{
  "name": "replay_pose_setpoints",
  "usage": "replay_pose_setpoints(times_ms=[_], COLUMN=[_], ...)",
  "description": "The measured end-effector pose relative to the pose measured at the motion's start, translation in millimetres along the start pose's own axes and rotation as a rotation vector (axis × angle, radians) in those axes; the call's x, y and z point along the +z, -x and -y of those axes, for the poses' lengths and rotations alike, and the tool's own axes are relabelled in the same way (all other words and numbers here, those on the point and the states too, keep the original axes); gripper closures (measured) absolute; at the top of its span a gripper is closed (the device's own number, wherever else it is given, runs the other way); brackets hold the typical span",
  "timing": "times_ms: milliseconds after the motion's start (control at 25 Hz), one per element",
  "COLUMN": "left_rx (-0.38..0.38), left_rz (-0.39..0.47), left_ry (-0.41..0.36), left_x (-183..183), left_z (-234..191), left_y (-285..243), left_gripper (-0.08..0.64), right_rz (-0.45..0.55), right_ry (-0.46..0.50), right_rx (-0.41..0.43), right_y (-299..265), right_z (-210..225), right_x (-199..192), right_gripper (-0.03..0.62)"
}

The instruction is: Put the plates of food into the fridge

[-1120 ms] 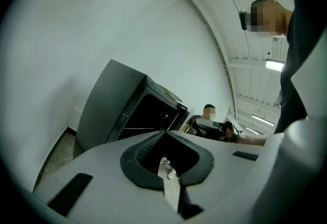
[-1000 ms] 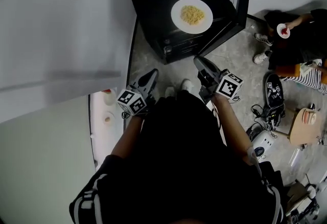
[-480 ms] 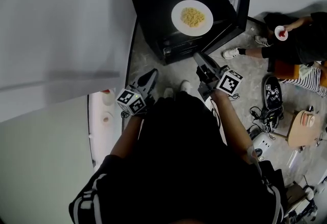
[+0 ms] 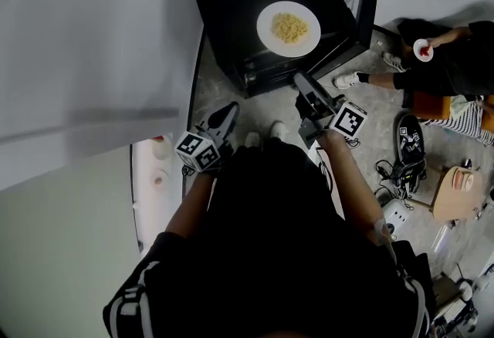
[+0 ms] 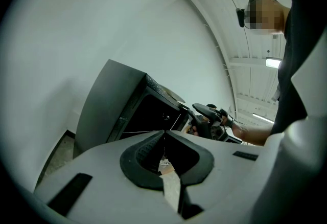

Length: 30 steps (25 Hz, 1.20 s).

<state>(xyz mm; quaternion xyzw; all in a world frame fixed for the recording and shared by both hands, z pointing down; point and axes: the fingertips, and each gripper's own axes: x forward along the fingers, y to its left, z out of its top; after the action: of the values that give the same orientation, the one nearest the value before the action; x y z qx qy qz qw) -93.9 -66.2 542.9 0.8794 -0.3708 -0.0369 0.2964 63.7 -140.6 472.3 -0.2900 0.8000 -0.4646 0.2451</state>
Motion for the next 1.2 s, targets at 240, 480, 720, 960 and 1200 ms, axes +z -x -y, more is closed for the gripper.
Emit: replay_pose_setpoints(times_ms=[240, 480, 720, 960, 1200], left_rx=[0.012, 0.031, 0.041, 0.050, 0.047], left_rz=[-0.008, -0.005, -0.002, -0.004, 0.016], left_ry=[0.001, 0.009, 0.015, 0.010, 0.028], left_x=[-0.7, -2.8, -3.7, -3.6, -0.2], left_z=[-3.4, -6.2, -6.7, -8.0, -7.9], left_y=[-3.1, -4.4, -5.2, -7.6, -8.2], left_gripper=[0.538, 0.538, 0.538, 0.538, 0.538], right_rz=[0.028, 0.052, 0.133, 0.168, 0.185], right_ry=[-0.051, -0.124, -0.256, -0.306, -0.358], right_rx=[0.038, 0.060, 0.026, 0.019, -0.010], right_y=[-8.4, -13.1, -15.1, -19.9, -21.0], right_z=[-1.6, 3.6, 12.0, 10.9, 18.8], right_x=[10.8, 17.4, 33.0, 42.2, 46.5], right_gripper=[0.487, 0.465, 0.423, 0.417, 0.417])
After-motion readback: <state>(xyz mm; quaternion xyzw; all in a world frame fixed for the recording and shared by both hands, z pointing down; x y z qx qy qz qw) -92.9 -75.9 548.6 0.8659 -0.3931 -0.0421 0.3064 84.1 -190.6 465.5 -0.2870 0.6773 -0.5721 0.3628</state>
